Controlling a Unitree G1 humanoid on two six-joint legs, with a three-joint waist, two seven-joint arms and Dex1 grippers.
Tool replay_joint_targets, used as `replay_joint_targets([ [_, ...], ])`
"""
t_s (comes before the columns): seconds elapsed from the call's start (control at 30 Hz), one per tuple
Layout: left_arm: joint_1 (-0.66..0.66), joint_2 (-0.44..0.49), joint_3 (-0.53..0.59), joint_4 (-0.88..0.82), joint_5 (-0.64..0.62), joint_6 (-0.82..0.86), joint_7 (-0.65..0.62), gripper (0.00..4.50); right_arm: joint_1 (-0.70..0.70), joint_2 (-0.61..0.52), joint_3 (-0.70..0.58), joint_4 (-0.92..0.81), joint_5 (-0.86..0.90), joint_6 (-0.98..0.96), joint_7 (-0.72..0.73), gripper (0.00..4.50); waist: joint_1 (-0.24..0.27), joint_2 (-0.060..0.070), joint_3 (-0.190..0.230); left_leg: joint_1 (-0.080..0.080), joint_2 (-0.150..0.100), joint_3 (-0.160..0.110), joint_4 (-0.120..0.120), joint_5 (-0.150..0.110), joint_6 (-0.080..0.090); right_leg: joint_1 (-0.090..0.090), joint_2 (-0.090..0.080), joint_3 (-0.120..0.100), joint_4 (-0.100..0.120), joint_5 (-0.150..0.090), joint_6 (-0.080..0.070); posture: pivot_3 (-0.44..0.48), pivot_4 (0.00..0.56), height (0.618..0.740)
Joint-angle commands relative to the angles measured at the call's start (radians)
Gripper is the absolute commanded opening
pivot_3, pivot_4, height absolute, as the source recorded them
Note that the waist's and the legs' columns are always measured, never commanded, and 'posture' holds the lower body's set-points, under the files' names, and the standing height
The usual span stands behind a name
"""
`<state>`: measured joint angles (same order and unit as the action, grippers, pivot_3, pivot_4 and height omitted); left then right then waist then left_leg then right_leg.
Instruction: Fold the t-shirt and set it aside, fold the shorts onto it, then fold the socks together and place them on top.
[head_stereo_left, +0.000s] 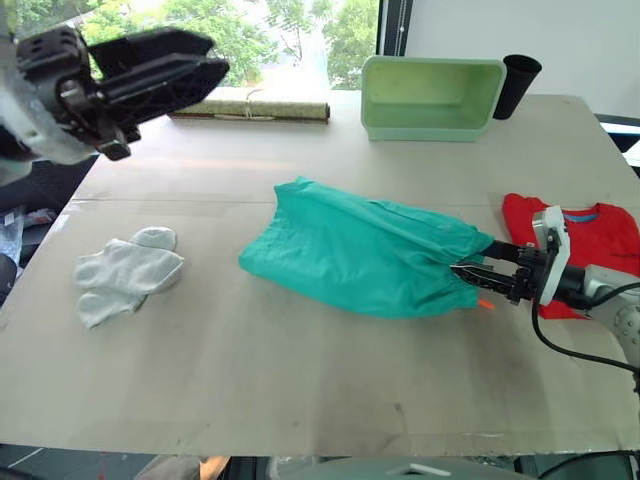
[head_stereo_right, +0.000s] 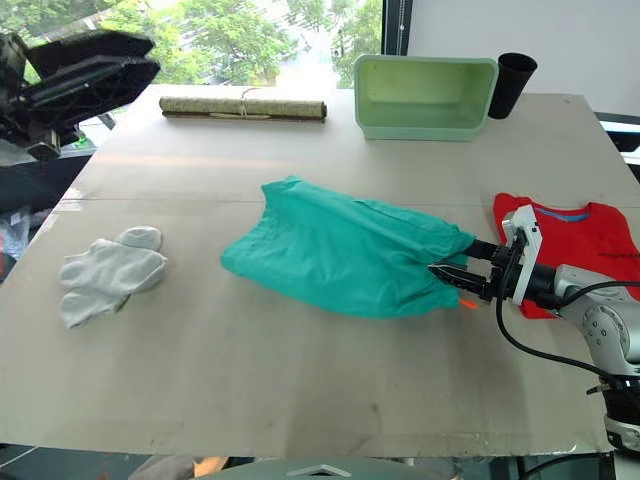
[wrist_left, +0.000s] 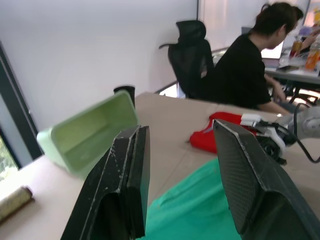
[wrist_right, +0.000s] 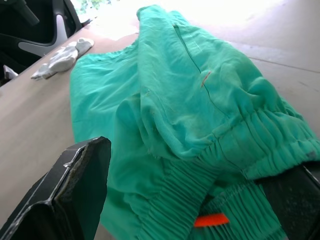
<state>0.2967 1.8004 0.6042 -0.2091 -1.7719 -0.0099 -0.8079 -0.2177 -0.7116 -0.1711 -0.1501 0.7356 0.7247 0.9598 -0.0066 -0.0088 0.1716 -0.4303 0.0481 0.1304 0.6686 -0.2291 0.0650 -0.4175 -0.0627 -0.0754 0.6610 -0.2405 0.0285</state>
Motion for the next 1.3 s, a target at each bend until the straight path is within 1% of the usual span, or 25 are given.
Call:
replay_joint_targets([
  [0.03, -0.09, -0.108, -0.067, -0.06, 0.162, 0.112, 0.053, 2.2, -0.038, 0.005, -0.002, 0.012, -0.007, -0.03, 0.02, 4.42, 0.0, 0.0, 0.0, 0.0, 0.0, 0.0, 0.0, 0.0, 0.0, 0.0, 0.0, 0.0, 0.0, 0.0, 0.0, 0.0, 0.15, 0.74],
  [0.13, -0.155, -0.227, -0.196, -0.116, 0.361, 0.17, 0.129, 2.2, -0.061, 0.007, 0.014, 0.028, -0.021, -0.035, 0.035, 4.42, 0.001, 0.0, 0.0, 0.001, 0.004, 0.0, 0.0, 0.0, 0.0, 0.0, 0.0, 0.0, 0.001, 0.0, 0.0, 0.0, 0.15, 0.74],
  [0.27, -0.188, -0.39, -0.295, -0.162, 0.582, 0.239, 0.139, 2.2, -0.072, 0.001, 0.013, 0.034, -0.024, -0.03, 0.042, 4.42, 0.003, -0.001, 0.0, 0.0, 0.005, 0.001, 0.0, 0.0, 0.0, 0.0, 0.0, 0.001, 0.0, 0.002, -0.003, 0.0, 0.15, 0.74],
  [0.37, -0.233, -0.492, -0.316, -0.163, 0.668, 0.278, 0.154, 2.2, -0.069, -0.005, 0.007, 0.033, -0.021, -0.024, 0.045, 4.42, 0.004, -0.002, 0.001, 0.0, 0.006, 0.002, 0.0, 0.0, 0.0, -0.001, 0.0, 0.001, 0.0, 0.002, -0.003, 0.0, 0.15, 0.74],
  [0.43, -0.292, -0.562, -0.334, -0.154, 0.719, 0.295, 0.181, 2.2, -0.065, -0.01, 0.008, 0.03, -0.022, -0.022, 0.049, 4.42, 0.005, -0.002, 0.001, -0.001, 0.006, 0.001, 0.0, 0.0, 0.0, -0.001, 0.0, 0.0, 0.0, 0.002, -0.003, 0.0, 0.15, 0.74],
  [0.47, -0.329, -0.604, -0.357, -0.146, 0.767, 0.288, 0.199, 2.2, -0.064, -0.012, 0.009, 0.029, -0.023, -0.022, 0.051, 4.42, 0.008, -0.002, 0.001, -0.001, 0.006, 0.001, 0.0, 0.0, 0.0, -0.001, 0.0, 0.0, 0.0, 0.002, -0.003, 0.0, 0.15, 0.74],
  [0.57, -0.486, -0.755, -0.473, -0.053, 0.931, 0.275, 0.234, 2.2, -0.071, -0.021, 0.013, 0.027, -0.034, -0.023, 0.046, 4.42, 0.018, -0.001, 0.0, 0.0, 0.006, 0.002, 0.001, 0.0, 0.0, -0.001, 0.0, 0.001, 0.001, 0.002, -0.003, 0.0, 0.15, 0.74],
  [0.7, -0.622, -0.876, -0.566, 0.068, 1.09, 0.267, 0.183, 2.2, -0.078, -0.025, 0.019, 0.031, -0.081, -0.057, 0.019, 4.42, 0.021, -0.001, -0.001, 0.0, 0.006, 0.002, 0.003, 0.0, 0.0, 0.0, 0.0, 0.0, 0.002, 0.002, -0.003, 0.0, 0.15, 0.74],
  [0.8, -0.732, -0.951, -0.624, 0.201, 1.218, 0.221, 0.135, 2.2, -0.088, -0.029, 0.008, 0.047, -0.112, -0.088, 0.007, 4.42, 0.021, -0.002, 0.0, -0.001, 0.006, 0.002, 0.003, 0.0, 0.0, -0.001, 0.0, 0.0, 0.002, 0.002, -0.003, 0.0, 0.15, 0.74],
  [0.9, -0.826, -1.032, -0.656, 0.321, 1.307, 0.169, 0.102, 2.2, -0.098, -0.039, -0.006, 0.08, -0.155, -0.126, -0.015, 4.42, 0.021, -0.002, 0.0, -0.001, 0.006, 0.001, 0.002, 0.0, 0.0, -0.001, 0.0, 0.0, 0.002, 0.002, -0.003, 0.0, 0.15, 0.74],
  [1.07, -0.906, -1.137, -0.685, 0.415, 1.388, 0.112, 0.035, 2.2, -0.103, -0.048, -0.004, 0.128, -0.26, -0.223, -0.079, 4.42, 0.021, -0.002, 0.0, -0.001, 0.006, 0.002, 0.003, 0.0, 0.0, -0.001, 0.0, 0.001, 0.001, 0.002, -0.003, 0.0, 0.15, 0.74],
  [1.2, -0.95, -1.215, -0.705, 0.473, 1.438, 0.082, 0.002, 2.2, -0.112, -0.034, -0.016, 0.117, -0.224, -0.181, -0.084, 4.42, 0.019, -0.002, 0.0, -0.001, 0.006, 0.002, 0.003, 0.0, 0.0, -0.001, 0.0, 0.001, 0.002, 0.002, -0.003, 0.0, 0.15, 0.74],
  [1.3, -0.99, -1.265, -0.711, 0.533, 1.482, 0.047, -0.004, 2.2, -0.088, -0.061, -0.047, 0.1, -0.203, -0.166, -0.065, 4.42, 0.02, -0.002, 0.0, -0.001, 0.006, 0.001, 0.003, 0.0, 0.0, -0.001, 0.0, 0.0, 0.002, 0.002, -0.003, 0.0, 0.15, 0.74],
])
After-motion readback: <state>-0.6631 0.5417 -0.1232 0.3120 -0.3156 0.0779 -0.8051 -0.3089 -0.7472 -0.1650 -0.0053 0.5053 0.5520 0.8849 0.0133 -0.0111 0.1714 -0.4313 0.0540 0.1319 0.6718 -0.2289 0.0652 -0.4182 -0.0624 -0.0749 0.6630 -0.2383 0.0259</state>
